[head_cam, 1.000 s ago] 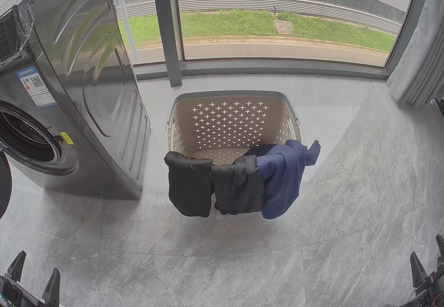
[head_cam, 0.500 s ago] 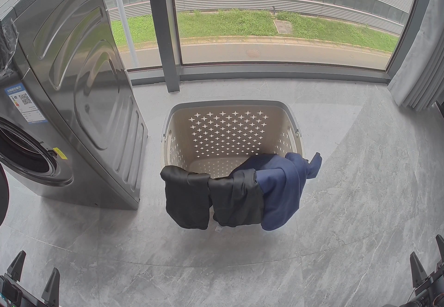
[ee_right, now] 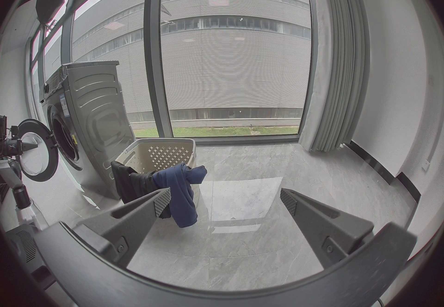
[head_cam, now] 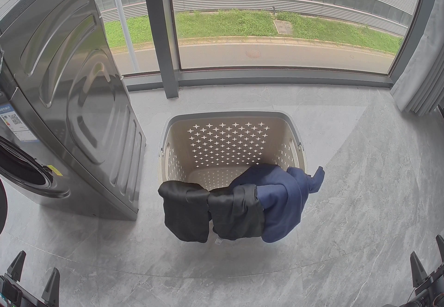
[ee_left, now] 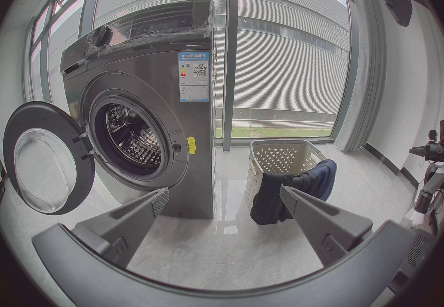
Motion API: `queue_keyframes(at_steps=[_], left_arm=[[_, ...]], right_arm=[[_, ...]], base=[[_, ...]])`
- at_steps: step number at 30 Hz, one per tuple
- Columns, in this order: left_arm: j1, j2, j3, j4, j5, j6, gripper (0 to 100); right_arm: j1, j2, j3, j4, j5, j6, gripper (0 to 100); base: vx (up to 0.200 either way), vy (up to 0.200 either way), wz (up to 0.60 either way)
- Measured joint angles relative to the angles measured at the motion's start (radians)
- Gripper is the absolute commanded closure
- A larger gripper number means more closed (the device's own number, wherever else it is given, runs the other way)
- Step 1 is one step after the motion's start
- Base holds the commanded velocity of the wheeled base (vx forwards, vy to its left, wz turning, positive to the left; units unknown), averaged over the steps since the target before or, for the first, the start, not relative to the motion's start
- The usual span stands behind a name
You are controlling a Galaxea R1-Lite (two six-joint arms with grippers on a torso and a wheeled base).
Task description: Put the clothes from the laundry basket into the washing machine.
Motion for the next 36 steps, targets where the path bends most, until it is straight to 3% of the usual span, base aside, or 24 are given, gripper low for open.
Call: queue_keyframes(at_steps=[12, 17, 21, 27, 36], left_arm=[[0.000, 0.000, 0.000, 0.001, 0.000, 0.000, 0], [0.000, 0.000, 0.000, 0.001, 0.000, 0.001, 0], [0.000, 0.000, 0.000, 0.001, 0.000, 0.000, 0], [0.000, 0.000, 0.000, 0.000, 0.000, 0.000, 0], [0.000, 0.000, 0.000, 0.000, 0.000, -0.001, 0]], right_arm=[[-0.001, 0.000, -0.006, -0.021, -0.003, -0.003, 0], [0.006, 0.043, -0.118, -0.021, 0.002, 0.023, 0], [0.029, 0.154, -0.185, 0.000, 0.019, 0.072, 0], [0.080, 0.403, -0.187, -0.030, 0.044, 0.118, 0], [0.167, 0.829, -0.147, -0.280, 0.062, 0.153, 0]], base=[[0.000, 0.000, 0.00], [0.000, 0.000, 0.00], [0.000, 0.000, 0.00], [0.000, 0.000, 0.00], [0.000, 0.000, 0.00]])
